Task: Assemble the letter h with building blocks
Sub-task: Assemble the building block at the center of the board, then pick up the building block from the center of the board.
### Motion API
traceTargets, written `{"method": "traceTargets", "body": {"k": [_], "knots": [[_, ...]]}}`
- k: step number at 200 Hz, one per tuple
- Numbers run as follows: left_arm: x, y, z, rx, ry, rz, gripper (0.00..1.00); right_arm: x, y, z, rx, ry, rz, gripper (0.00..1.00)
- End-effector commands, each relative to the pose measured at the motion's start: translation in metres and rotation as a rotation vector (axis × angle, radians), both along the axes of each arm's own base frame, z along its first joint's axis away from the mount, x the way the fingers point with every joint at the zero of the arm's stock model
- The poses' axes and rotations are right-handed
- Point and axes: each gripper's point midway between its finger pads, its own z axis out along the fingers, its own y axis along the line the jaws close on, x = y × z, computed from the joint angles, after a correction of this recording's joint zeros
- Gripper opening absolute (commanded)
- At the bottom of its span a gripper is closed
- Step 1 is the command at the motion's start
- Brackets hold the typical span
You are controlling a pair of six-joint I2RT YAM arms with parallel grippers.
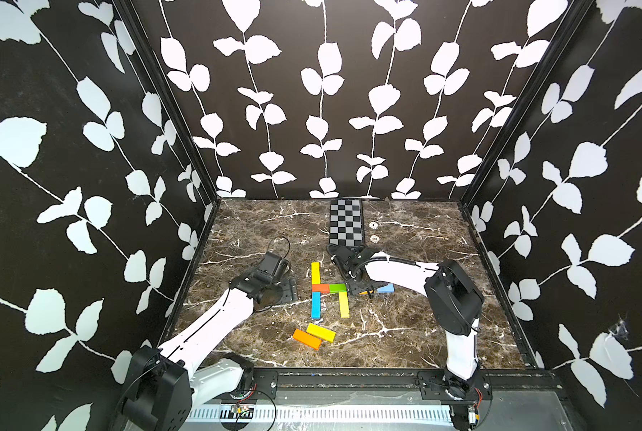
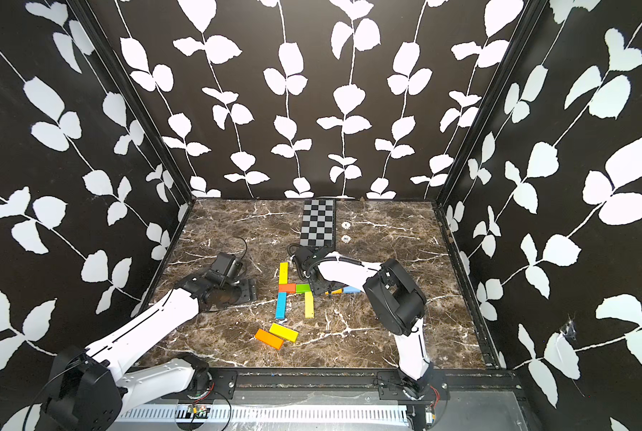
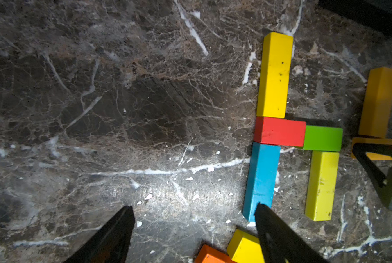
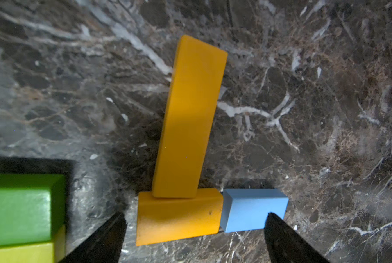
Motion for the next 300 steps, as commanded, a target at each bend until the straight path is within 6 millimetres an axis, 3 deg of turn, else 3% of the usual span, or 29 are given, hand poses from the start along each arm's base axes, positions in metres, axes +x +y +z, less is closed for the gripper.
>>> {"method": "traceTargets", "body": {"k": [1, 106, 175, 195, 218, 234, 253, 271, 277, 300], "knots": [[-0.002, 0.003, -0.004, 0.007, 0.003, -0.008, 0.85, 0.006, -0.003, 0.005, -0.011, -0.020, -0.035, 0.92], [0.000, 0.002, -0.004, 0.015, 0.008, -0.019, 0.85, 0.011, -0.015, 0.002, -0.012, -0.020, -0.096, 0.87], [0.000, 0.001, -0.004, 0.012, 0.011, -0.020, 0.85, 0.012, -0.012, 0.001, 0.007, -0.013, -0.095, 0.87], [-0.001, 0.001, -0.004, 0.009, 0.012, -0.016, 0.85, 0.013, -0.006, 0.008, 0.040, -0.021, -0.076, 0.87], [-0.001, 0.003, 0.002, 0.006, -0.001, -0.010, 0.85, 0.012, 0.010, 0.030, 0.114, -0.053, -0.028, 0.87], [0.000, 0.005, 0.010, 0.012, -0.019, -0.002, 0.85, 0.003, 0.027, 0.050, 0.185, -0.065, 0.045, 0.87], [0.000, 0.012, 0.019, 0.035, -0.047, 0.018, 0.85, -0.018, 0.041, 0.059, 0.259, -0.034, 0.124, 0.86], [-0.001, 0.021, 0.023, 0.057, -0.071, 0.042, 0.86, -0.040, 0.043, 0.060, 0.290, 0.003, 0.129, 0.84], [-0.002, 0.022, 0.023, 0.061, -0.073, 0.049, 0.86, -0.052, 0.039, 0.050, 0.285, 0.032, 0.123, 0.84], [-0.004, 0.023, 0.019, 0.057, -0.062, 0.058, 0.86, -0.085, 0.058, 0.041, 0.369, 0.076, 0.143, 0.81]]}}
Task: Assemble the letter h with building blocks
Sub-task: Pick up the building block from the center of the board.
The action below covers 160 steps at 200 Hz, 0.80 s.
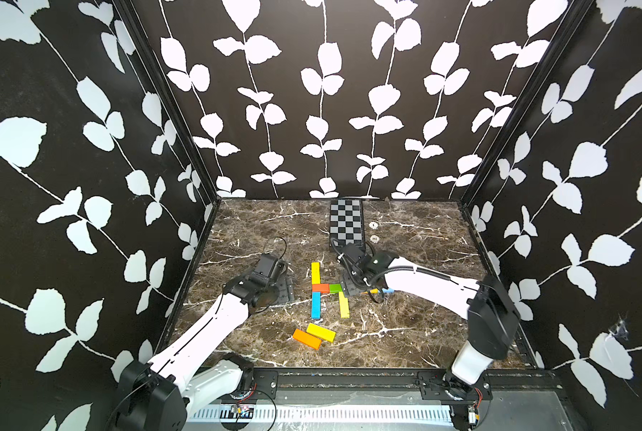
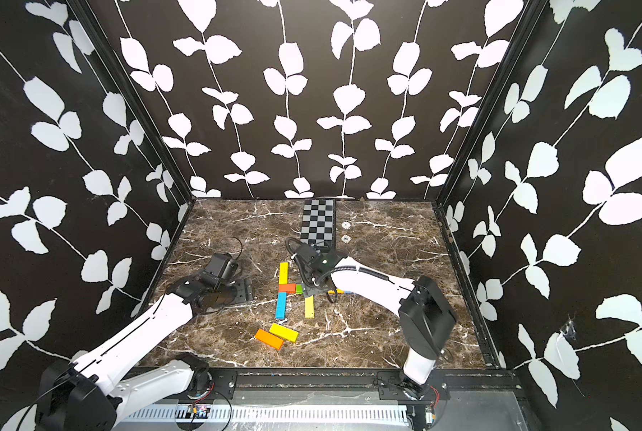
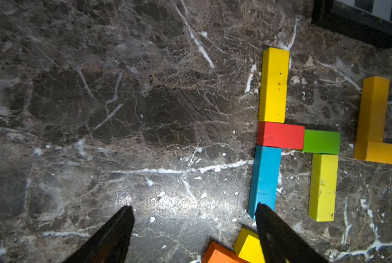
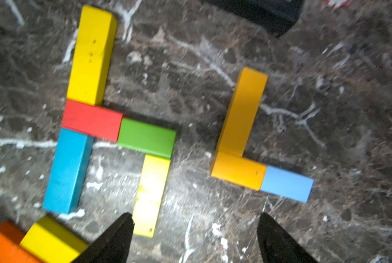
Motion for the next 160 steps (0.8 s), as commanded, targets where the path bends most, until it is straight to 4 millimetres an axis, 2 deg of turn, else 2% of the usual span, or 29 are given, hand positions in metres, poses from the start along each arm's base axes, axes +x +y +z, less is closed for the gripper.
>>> {"method": "traceTargets", "body": {"k": [1, 32, 66, 86, 89, 98, 160], "knots": [[-0.003, 0.009, 0.001, 0.022, 0.004, 0.036, 0.86, -0.038, 0.014, -0.022, 0.048, 0.100, 0.028, 0.81], [-0.009, 0.014, -0.009, 0.021, 0.029, 0.066, 0.84, -0.082, 0.051, -0.036, 0.071, 0.161, 0.190, 0.80], [-0.015, 0.024, -0.015, 0.020, 0.045, 0.111, 0.84, -0.109, 0.067, -0.050, -0.035, 0.185, 0.346, 0.71], [-0.017, 0.027, -0.016, 0.010, 0.043, 0.122, 0.84, -0.115, 0.067, -0.055, -0.110, 0.183, 0.405, 0.69], [-0.017, 0.028, -0.017, 0.010, 0.044, 0.123, 0.84, -0.112, 0.074, -0.048, -0.098, 0.168, 0.413, 0.68], [-0.018, 0.028, -0.017, 0.006, 0.046, 0.125, 0.84, -0.112, 0.075, -0.049, -0.115, 0.168, 0.432, 0.67], [-0.017, 0.029, -0.019, 0.003, 0.056, 0.129, 0.84, -0.113, 0.082, -0.067, -0.168, 0.204, 0.513, 0.55]]}}
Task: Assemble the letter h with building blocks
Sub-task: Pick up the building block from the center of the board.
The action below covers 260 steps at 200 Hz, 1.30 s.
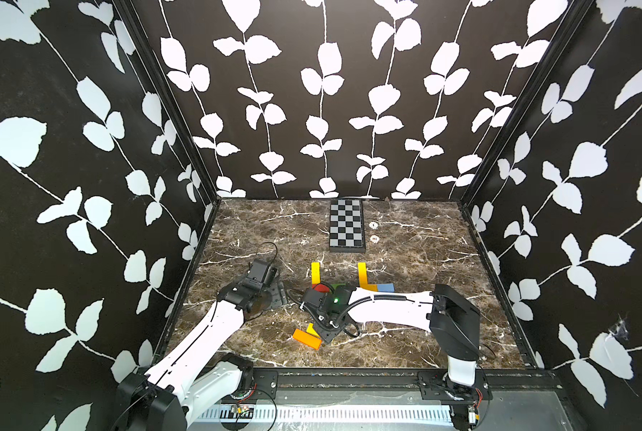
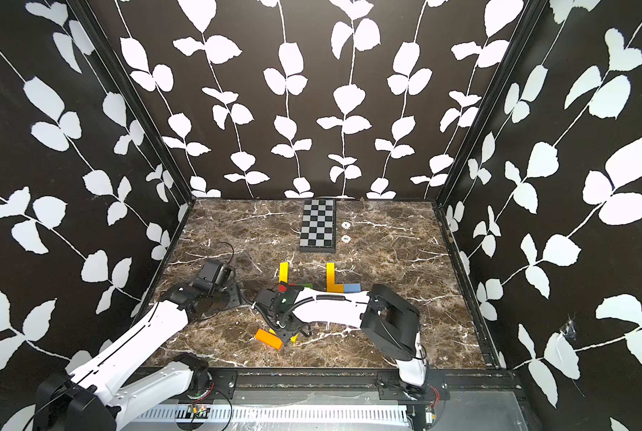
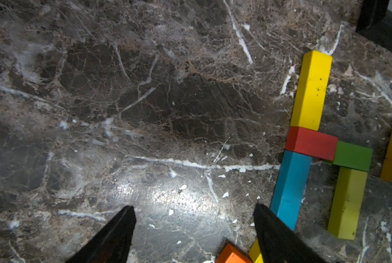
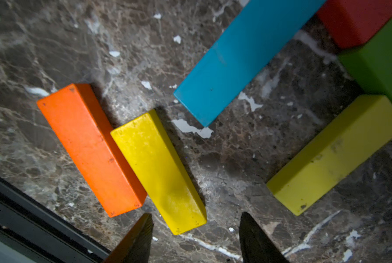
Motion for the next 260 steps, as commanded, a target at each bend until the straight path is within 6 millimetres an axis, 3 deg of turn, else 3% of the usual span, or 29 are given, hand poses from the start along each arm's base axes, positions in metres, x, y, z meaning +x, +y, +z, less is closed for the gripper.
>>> {"method": "traceTargets", "body": {"k": [1, 111, 142, 192, 219, 251, 260], "knots": [[-0.005, 0.004, -0.004, 0.005, 0.020, 0.010, 0.84, -0.004, -0.004, -0.009, -0.052, 0.021, 0.054, 0.55], [-0.005, 0.007, -0.007, -0.001, 0.027, 0.024, 0.84, -0.014, 0.009, -0.039, -0.051, 0.095, 0.119, 0.55], [-0.005, 0.009, -0.004, 0.004, 0.020, 0.026, 0.83, -0.021, 0.008, -0.043, -0.041, 0.115, 0.134, 0.35], [0.000, 0.014, 0.013, 0.035, -0.019, 0.024, 0.83, -0.048, 0.010, -0.038, -0.033, 0.138, 0.229, 0.26], [-0.001, 0.014, 0.015, 0.021, -0.027, 0.036, 0.84, -0.053, 0.012, -0.025, -0.009, 0.133, 0.242, 0.14], [0.001, 0.012, 0.017, 0.010, -0.029, 0.036, 0.84, -0.036, 0.012, 0.029, 0.124, 0.026, 0.167, 0.12], [0.002, 0.011, 0.018, 0.008, -0.028, 0.031, 0.84, -0.026, -0.005, 0.037, 0.134, 0.000, 0.102, 0.12]]}}
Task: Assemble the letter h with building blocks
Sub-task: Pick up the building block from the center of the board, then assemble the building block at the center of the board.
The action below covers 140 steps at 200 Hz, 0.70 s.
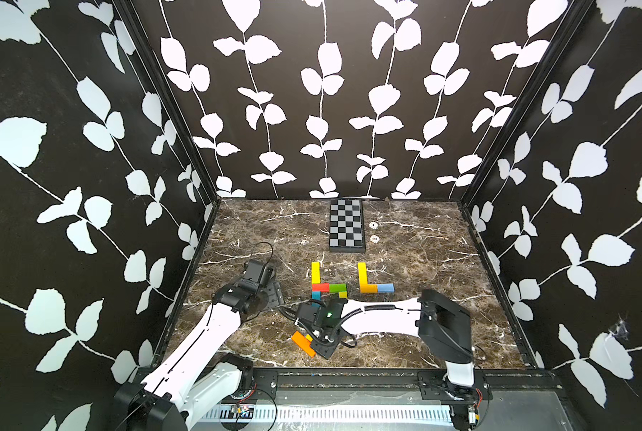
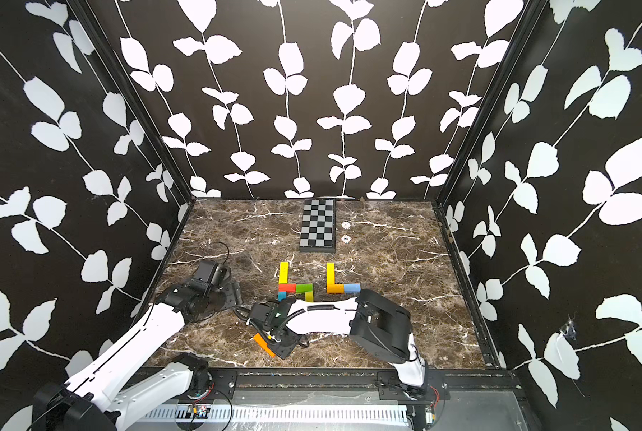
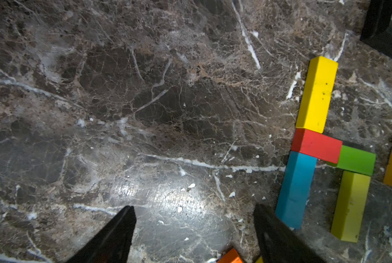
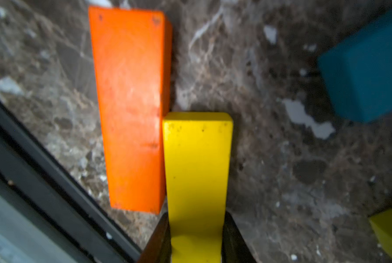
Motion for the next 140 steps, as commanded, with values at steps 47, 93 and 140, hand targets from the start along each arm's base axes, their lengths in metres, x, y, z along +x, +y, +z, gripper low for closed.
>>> {"method": "traceTargets", "body": {"k": [47, 93, 140], "knots": [[0.023, -0.018, 0.018, -0.030, -0.006, -0.083, 0.83, 0.074, -0.106, 0.091, 0.177, -0.210, -0.598, 0.13], [0.043, -0.038, 0.016, -0.060, 0.011, -0.165, 0.79, 0.069, -0.168, 0.043, 0.011, -0.190, -0.938, 0.13], [0.046, -0.050, 0.001, -0.090, 0.064, -0.201, 0.76, 0.069, -0.161, -0.005, -0.053, -0.071, -0.973, 0.12]]}}
